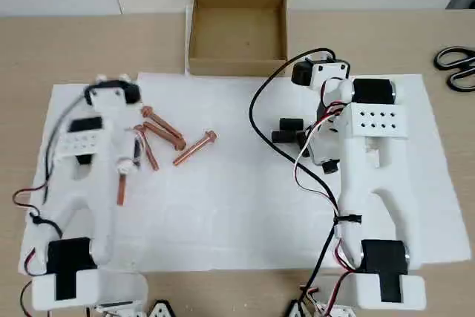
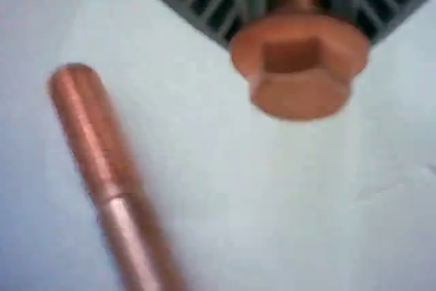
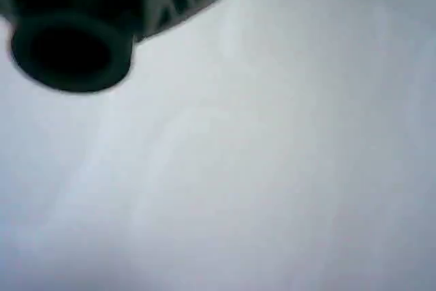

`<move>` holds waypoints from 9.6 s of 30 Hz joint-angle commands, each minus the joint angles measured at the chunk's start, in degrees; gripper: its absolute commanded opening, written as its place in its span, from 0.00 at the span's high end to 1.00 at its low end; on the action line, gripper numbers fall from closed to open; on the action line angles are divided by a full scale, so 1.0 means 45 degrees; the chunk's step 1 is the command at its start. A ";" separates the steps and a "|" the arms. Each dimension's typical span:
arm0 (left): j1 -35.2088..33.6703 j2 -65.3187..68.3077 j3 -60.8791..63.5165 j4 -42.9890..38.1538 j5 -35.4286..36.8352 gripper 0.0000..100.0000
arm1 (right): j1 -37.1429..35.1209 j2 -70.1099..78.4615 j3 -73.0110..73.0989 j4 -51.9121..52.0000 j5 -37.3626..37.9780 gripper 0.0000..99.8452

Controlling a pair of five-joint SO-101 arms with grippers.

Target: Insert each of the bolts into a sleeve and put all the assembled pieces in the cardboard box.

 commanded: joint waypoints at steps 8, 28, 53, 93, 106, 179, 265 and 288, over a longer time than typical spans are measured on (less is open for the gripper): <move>-0.0020 -0.0098 -0.6105 0.4806 -0.0020 0.99 | 0.0029 -0.4093 -0.0840 0.0127 -0.0137 1.00; 0.1348 -0.8733 -0.4835 0.5411 0.0020 0.99 | 0.0049 -1.5736 0.4728 -0.1807 -0.0137 1.00; 0.6525 -1.2054 -0.0615 -0.0313 0.5236 0.99 | -0.4015 -2.1753 1.3714 -0.7023 -0.4396 1.00; 1.0315 -1.1976 0.3038 -0.6545 0.6994 0.99 | -0.6984 -2.1636 1.4574 -0.7629 -0.4513 1.00; 1.0354 -1.2054 0.4073 -0.7521 0.6994 0.99 | -0.7199 -2.1617 1.4574 -0.7629 -0.4513 1.00; -0.0059 -1.2054 0.0537 0.2696 0.0567 0.71 | -0.4308 -1.2005 0.8225 -0.8078 -0.4181 0.99; -0.0469 -1.2073 0.3683 0.2579 -0.0508 0.71 | -0.1866 -0.4288 -0.1582 0.0967 -0.3673 0.74; -0.0488 -1.2054 0.3702 0.2559 -0.0488 0.71 | 0.2823 -0.3175 0.3087 -0.4366 -0.3673 0.61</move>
